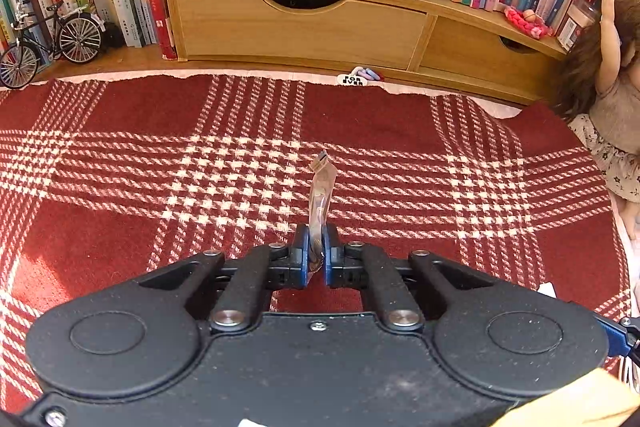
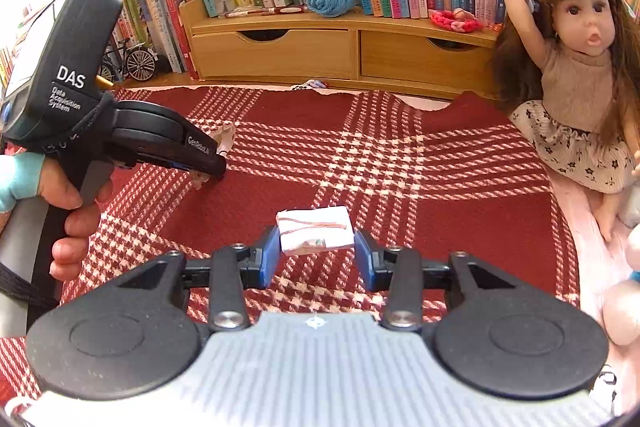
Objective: Collect trash
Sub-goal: 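Carry the clear foil wrapper and white packet over the trash bin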
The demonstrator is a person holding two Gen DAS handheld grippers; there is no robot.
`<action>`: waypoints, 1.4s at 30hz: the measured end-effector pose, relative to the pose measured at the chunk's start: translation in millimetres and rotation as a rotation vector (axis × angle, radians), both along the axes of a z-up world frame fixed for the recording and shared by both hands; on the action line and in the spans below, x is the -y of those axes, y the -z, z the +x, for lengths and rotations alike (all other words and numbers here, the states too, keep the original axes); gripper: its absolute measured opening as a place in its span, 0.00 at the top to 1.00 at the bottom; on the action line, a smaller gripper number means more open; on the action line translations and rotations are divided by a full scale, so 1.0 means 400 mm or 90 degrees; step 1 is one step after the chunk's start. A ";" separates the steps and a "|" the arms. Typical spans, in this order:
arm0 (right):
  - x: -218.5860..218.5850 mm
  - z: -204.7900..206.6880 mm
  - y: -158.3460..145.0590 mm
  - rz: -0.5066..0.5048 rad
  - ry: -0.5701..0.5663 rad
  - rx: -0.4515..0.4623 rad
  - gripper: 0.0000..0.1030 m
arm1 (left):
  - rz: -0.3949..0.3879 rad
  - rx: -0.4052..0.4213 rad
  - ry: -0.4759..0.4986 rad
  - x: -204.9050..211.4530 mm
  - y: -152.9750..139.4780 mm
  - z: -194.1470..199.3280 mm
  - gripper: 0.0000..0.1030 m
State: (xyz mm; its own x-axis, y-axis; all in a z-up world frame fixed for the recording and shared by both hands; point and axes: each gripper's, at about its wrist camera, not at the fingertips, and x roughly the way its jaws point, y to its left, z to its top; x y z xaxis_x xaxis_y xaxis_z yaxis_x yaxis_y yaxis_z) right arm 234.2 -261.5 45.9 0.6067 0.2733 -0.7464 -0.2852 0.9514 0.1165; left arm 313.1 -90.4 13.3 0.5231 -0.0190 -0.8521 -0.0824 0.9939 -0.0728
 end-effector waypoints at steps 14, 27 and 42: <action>-0.019 -0.088 -0.047 0.039 0.001 0.002 0.54 | -0.025 0.065 -0.048 -0.056 -0.166 -0.211 0.93; -0.132 -0.370 -0.142 0.064 -0.073 0.028 0.54 | -0.019 0.092 -0.151 -0.181 -0.303 -0.679 0.93; -0.298 -0.816 -0.083 0.039 -0.264 -0.050 0.54 | -0.028 -0.018 -0.351 -0.328 -0.237 -1.348 0.93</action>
